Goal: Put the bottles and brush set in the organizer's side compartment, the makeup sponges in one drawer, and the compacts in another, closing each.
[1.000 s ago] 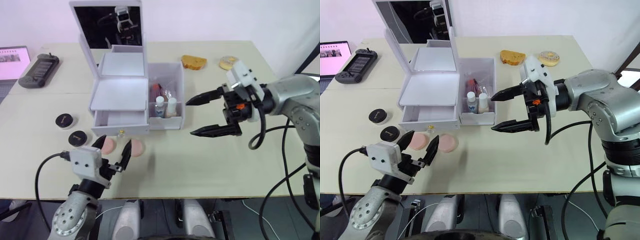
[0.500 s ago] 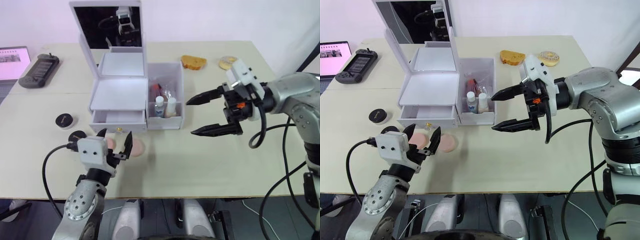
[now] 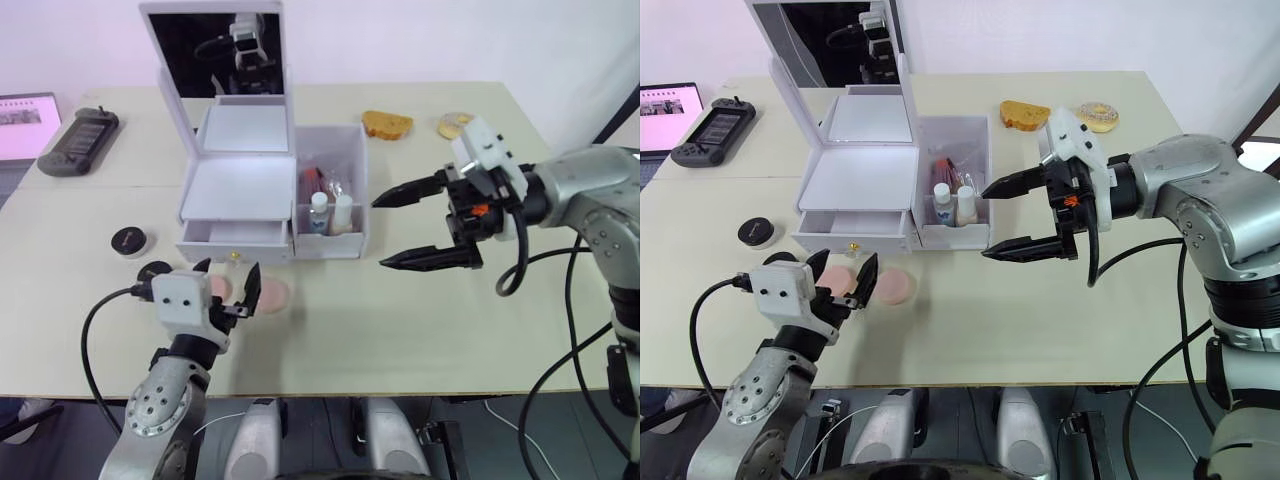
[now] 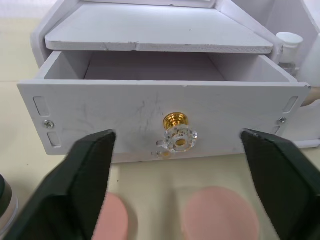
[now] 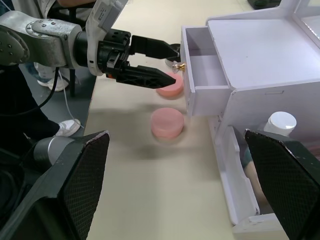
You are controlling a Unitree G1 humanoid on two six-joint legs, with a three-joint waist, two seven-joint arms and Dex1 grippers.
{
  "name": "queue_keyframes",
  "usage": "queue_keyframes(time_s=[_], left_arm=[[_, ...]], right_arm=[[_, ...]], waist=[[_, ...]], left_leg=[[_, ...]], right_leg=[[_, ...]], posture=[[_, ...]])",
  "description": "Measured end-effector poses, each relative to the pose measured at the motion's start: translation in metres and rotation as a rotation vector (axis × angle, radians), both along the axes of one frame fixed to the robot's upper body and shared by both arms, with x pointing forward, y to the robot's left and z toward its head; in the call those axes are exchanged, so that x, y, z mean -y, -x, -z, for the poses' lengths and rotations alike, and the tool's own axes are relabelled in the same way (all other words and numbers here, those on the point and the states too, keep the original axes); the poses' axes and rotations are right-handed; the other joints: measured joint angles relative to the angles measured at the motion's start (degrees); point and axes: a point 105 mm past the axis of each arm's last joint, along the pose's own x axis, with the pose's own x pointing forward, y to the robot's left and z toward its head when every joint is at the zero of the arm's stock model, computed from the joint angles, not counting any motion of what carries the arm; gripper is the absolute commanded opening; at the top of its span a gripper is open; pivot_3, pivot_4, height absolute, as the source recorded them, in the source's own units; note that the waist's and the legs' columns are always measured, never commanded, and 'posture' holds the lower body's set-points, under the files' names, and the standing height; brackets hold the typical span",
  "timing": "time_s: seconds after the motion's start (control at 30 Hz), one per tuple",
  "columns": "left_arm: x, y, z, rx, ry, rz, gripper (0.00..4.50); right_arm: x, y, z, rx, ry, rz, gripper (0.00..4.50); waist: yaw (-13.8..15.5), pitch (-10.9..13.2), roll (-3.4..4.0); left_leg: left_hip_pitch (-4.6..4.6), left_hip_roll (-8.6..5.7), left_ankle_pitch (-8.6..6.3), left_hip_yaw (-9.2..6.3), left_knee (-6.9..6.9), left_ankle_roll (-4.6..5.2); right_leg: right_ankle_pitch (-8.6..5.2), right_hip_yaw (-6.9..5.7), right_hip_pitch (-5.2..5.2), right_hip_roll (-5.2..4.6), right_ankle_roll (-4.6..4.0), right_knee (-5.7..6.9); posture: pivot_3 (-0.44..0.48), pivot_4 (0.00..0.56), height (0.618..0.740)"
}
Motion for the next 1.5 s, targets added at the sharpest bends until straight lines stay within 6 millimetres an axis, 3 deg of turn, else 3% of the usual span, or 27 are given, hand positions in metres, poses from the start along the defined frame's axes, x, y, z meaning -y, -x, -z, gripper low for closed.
queue_keyframes(time_s=[0.07,0.43,0.53,0.6,1.5], left_arm=[[0.001,0.000,0.000,0.000,0.006,-0.001,2.07],[0.002,-0.002,0.003,0.005,0.002,-0.013,2.07],[0.002,-0.002,0.003,0.013,0.000,-0.019,1.19],[0.002,-0.002,0.003,0.016,0.004,-0.020,0.27],[-0.002,0.029,0.004,-0.029,-0.014,-0.020,0.26]], right_arm=[[0.000,0.000,0.000,0.003,-0.001,0.003,4.50],[0.000,-0.001,0.000,0.003,-0.002,0.004,4.50],[0.000,0.000,0.000,0.003,-0.002,0.003,4.50],[0.000,0.000,0.000,0.003,-0.002,0.003,4.50],[-0.009,0.001,0.005,-0.013,-0.047,-0.038,4.50]], waist=[[0.0,0.0,0.00],[0.0,0.0,0.00],[0.0,0.0,0.00],[0.0,0.0,0.00],[-0.3,0.0,0.00]], left_leg=[[0.00,0.00,0.00,0.00,0.00,0.00],[0.00,0.00,0.00,0.00,0.00,0.00],[0.00,0.00,0.00,0.00,0.00,0.00],[0.00,0.00,0.00,0.00,0.00,0.00],[0.00,0.03,-0.01,0.04,-0.11,0.00]], right_leg=[[0.00,0.00,0.00,0.00,0.00,0.00],[0.00,0.01,0.00,0.00,0.00,0.00],[0.00,0.01,0.00,0.00,0.00,0.00],[0.00,0.01,0.00,0.00,0.00,0.00],[-0.03,0.06,-0.03,0.02,0.03,-0.08]], posture=[[0.000,0.150,0.740],[0.000,0.150,0.740],[0.000,0.150,0.740],[0.000,0.150,0.740],[0.000,0.150,0.740]])
